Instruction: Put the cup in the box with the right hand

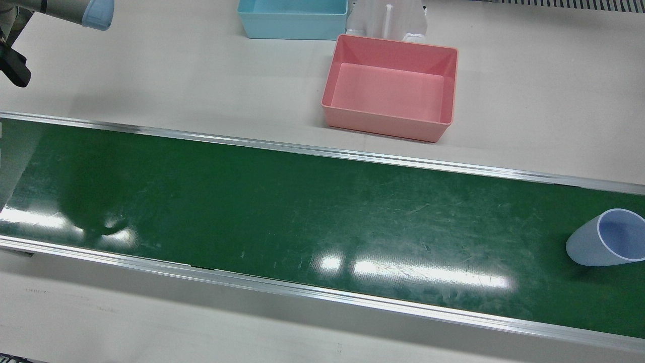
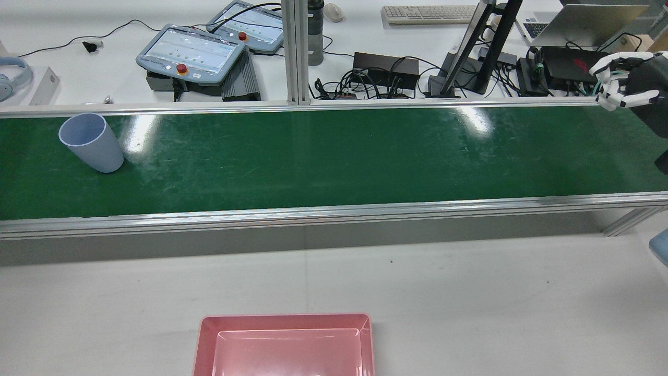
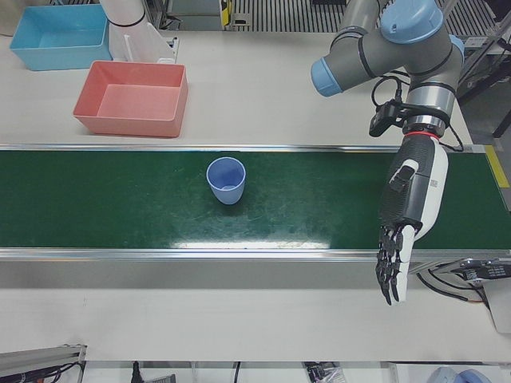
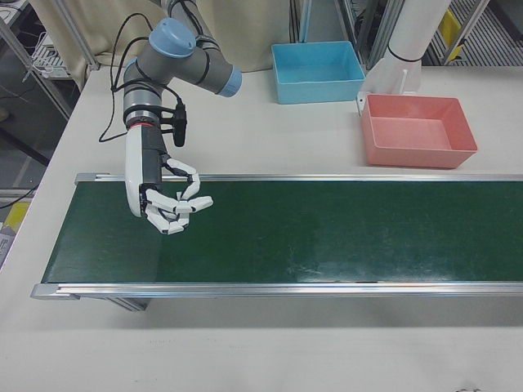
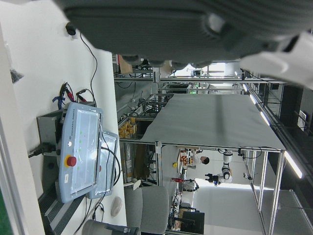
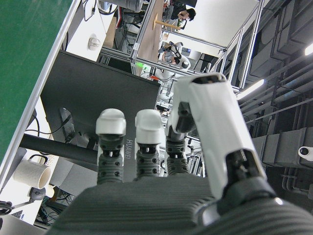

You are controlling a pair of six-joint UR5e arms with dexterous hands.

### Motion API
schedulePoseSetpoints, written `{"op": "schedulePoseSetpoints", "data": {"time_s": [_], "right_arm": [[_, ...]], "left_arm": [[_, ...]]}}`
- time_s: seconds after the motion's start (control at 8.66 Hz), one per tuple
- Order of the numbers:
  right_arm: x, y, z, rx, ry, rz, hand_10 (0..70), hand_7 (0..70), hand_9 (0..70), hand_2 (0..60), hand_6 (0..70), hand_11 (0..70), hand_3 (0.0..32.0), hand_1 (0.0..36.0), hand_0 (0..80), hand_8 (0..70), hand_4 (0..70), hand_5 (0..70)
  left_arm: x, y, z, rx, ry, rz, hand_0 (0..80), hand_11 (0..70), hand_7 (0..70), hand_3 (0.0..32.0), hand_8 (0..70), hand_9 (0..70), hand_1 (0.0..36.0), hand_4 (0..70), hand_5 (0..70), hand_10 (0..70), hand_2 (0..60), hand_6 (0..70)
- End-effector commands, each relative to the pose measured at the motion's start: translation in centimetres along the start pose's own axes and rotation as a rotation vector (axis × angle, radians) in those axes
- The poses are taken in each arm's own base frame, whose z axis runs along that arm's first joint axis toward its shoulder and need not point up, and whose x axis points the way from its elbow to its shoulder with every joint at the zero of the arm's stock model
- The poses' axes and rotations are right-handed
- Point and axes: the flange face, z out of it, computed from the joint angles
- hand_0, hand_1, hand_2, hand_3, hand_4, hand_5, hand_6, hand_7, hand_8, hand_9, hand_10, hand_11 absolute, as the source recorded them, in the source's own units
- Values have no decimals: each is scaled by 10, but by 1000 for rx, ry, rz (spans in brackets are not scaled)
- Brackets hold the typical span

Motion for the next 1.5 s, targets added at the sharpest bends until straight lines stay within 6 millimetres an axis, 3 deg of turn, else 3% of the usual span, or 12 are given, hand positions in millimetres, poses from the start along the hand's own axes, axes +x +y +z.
{"op": "schedulePoseSetpoints", "data": {"time_s": [0.0, 1.39], "right_arm": [[-1, 0, 0, 0, -2, -1, 559, 700, 700, 600, 370, 700, 0, 360, 800, 700, 317, 266], [1, 0, 1, 0, 3, 1, 552, 700, 700, 600, 367, 700, 0, 360, 800, 700, 303, 266]], "left_arm": [[0, 1, 1, -1, 0, 0, 0, 0, 0, 0, 0, 0, 0, 0, 0, 0, 0, 0], [0, 1, 1, -1, 0, 0, 0, 0, 0, 0, 0, 0, 0, 0, 0, 0, 0, 0]]}}
